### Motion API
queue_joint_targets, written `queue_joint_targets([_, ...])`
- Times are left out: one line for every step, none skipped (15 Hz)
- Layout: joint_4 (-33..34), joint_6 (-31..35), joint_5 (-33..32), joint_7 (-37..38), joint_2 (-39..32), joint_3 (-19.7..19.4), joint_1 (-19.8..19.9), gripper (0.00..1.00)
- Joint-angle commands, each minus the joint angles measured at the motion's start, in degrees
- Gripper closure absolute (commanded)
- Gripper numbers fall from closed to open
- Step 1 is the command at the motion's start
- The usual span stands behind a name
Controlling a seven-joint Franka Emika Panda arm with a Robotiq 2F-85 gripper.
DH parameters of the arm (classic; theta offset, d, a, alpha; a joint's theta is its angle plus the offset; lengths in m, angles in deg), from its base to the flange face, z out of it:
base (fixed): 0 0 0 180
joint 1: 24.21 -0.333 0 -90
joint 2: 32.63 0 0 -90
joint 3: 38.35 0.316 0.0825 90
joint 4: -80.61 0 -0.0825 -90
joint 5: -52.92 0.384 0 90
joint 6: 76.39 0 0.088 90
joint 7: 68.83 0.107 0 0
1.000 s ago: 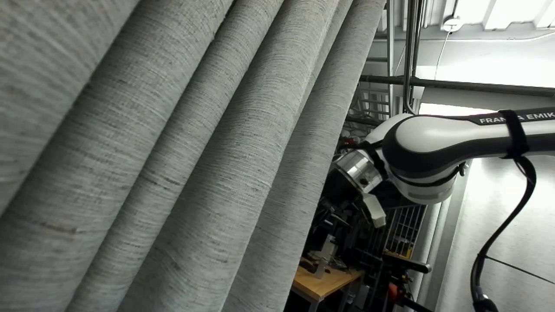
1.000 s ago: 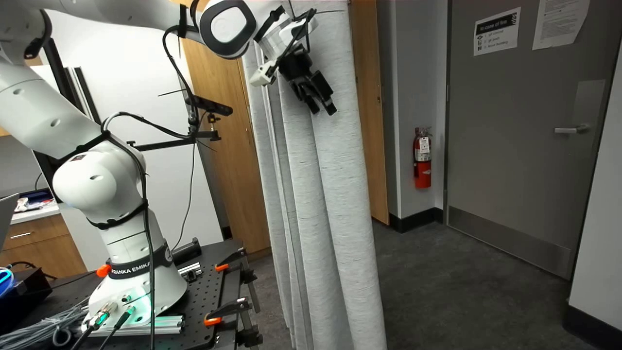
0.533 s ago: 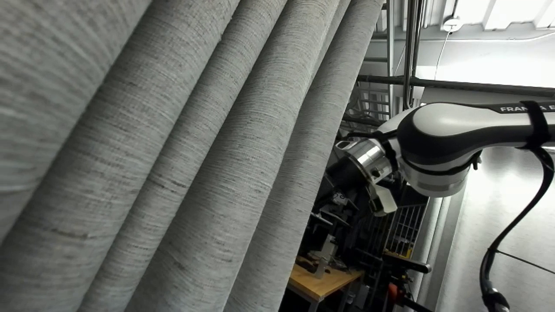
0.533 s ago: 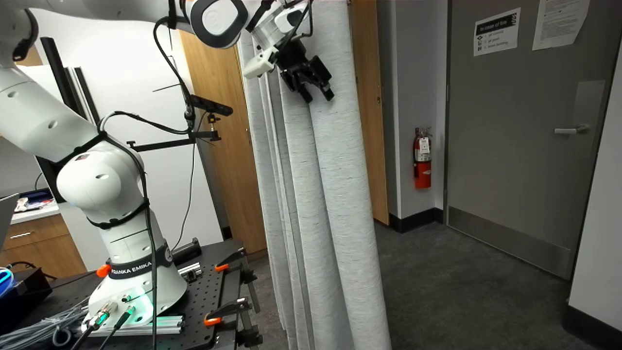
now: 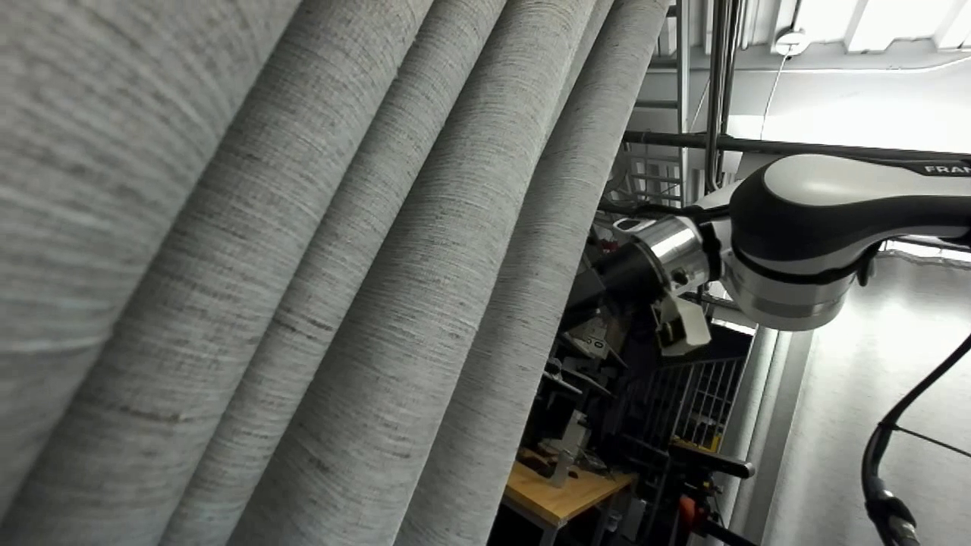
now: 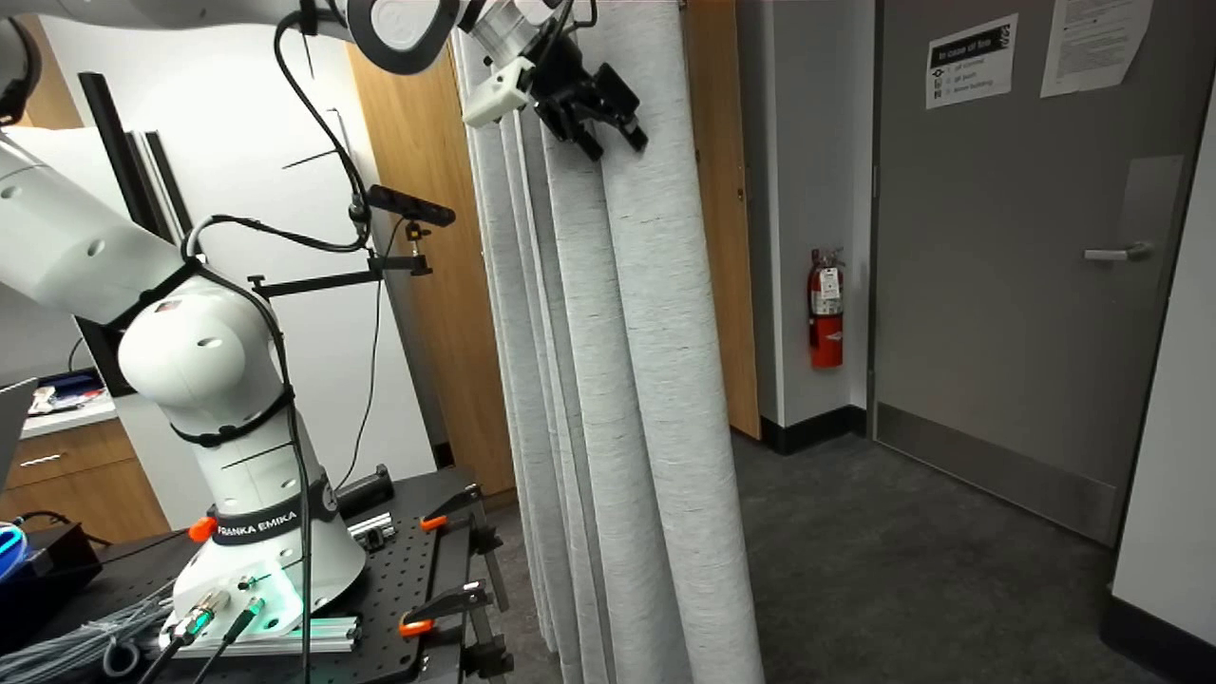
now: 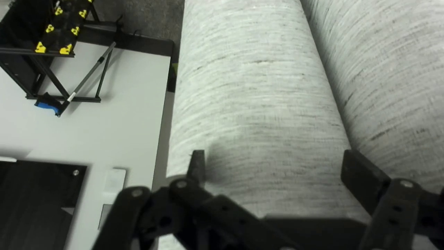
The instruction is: Draw the curtains open
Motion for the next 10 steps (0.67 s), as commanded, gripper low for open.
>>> queue_joint_targets([0.31, 6.61, 4.27, -2.08, -0.86, -2.10, -4.21, 0.00])
queue_joint_targets([0.32, 8.83, 4.93, -1.95, -1.38, -2.26, -5.00, 0.00])
queue_joint_targets([0.44, 10.96, 5.41, -1.59, -1.95, -2.33, -5.77, 0.00])
queue_joint_targets([0.59, 12.80, 5.77, -1.55, -2.40, -2.59, -6.63, 0.00])
queue_joint_targets([0.68, 14.46, 6.11, -1.72, -2.76, -3.02, -7.63, 0.00])
queue_joint_targets([0.71, 16.17, 6.04, -1.65, -3.14, -3.22, -8.32, 0.00])
queue_joint_targets([0.79, 17.92, 5.67, -1.18, -3.47, -3.24, -8.68, 0.00])
queue_joint_targets([0.79, 19.14, 5.61, -1.36, -3.71, -3.81, -9.65, 0.00])
queue_joint_targets([0.72, 20.52, 5.39, -1.01, -3.98, -4.01, -10.12, 0.00])
queue_joint_targets([0.64, 21.44, 5.33, -1.13, -4.11, -4.50, -10.96, 0.00])
